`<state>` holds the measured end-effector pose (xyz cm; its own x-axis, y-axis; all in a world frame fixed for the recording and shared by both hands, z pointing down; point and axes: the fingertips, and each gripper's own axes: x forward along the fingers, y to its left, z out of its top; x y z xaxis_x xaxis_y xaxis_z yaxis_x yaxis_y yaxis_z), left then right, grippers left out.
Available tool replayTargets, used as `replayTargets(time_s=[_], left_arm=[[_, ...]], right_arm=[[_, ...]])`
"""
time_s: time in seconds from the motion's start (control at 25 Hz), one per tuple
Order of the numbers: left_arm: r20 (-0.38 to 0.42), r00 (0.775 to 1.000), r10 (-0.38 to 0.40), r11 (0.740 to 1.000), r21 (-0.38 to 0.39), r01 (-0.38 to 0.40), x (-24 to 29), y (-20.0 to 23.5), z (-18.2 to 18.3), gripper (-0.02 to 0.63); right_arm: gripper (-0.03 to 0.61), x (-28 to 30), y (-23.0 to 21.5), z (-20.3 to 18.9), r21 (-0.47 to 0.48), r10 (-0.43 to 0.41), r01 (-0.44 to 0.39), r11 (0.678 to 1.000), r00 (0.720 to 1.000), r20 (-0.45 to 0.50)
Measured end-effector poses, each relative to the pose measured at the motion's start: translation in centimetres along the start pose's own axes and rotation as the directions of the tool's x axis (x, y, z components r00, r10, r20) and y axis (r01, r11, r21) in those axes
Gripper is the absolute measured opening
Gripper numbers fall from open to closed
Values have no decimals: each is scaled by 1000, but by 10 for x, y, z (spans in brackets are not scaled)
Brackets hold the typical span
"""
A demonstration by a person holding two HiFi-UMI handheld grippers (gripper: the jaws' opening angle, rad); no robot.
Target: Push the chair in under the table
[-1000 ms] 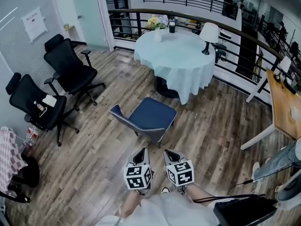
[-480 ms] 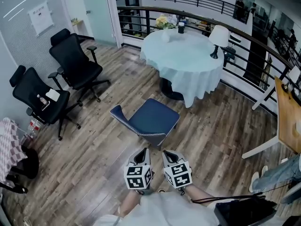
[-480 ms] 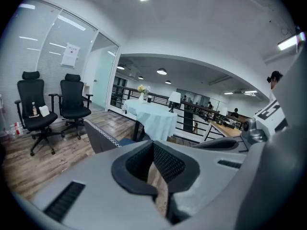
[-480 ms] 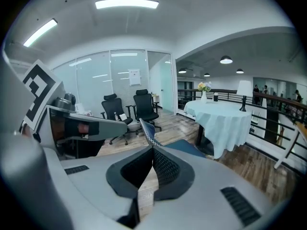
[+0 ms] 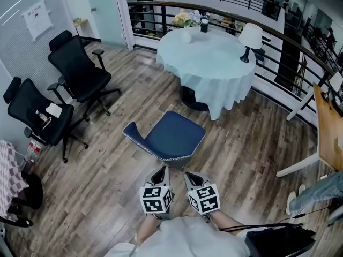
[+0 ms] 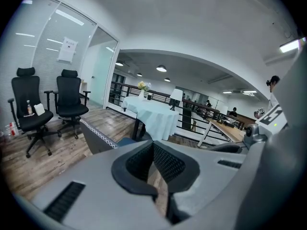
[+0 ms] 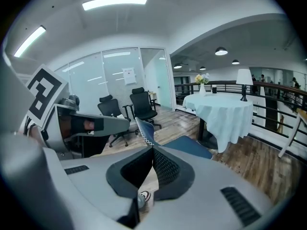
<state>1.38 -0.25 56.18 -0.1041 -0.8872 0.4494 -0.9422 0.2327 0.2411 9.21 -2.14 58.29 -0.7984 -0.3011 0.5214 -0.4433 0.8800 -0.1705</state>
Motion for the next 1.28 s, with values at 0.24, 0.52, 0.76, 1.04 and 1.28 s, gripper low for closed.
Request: replayTargets(time_s=[0.24, 0.52, 0.76, 1.04, 1.28], left_arm=[[-8, 999, -52, 999, 12, 52, 31, 41, 31, 5], [-51, 992, -116, 993, 7, 116, 60, 82, 51, 4], [-71, 983, -171, 984, 29, 174, 80, 109, 71, 4], [-104, 962, -252, 960, 96, 262, 100, 130, 89, 4], [-155, 930, -334, 927, 127, 354, 109, 139, 89, 3]], right_arm=[[17, 49, 1, 28, 55, -36, 37, 998, 999, -8], [17, 99, 17, 58, 78, -52, 53, 996, 998, -21], [17, 124, 11, 75, 118, -116, 118, 986, 993, -28], [17, 156, 10, 99, 202, -195, 192, 960, 981, -6], [17, 174, 18, 107, 272, -238, 226, 935, 971, 11]])
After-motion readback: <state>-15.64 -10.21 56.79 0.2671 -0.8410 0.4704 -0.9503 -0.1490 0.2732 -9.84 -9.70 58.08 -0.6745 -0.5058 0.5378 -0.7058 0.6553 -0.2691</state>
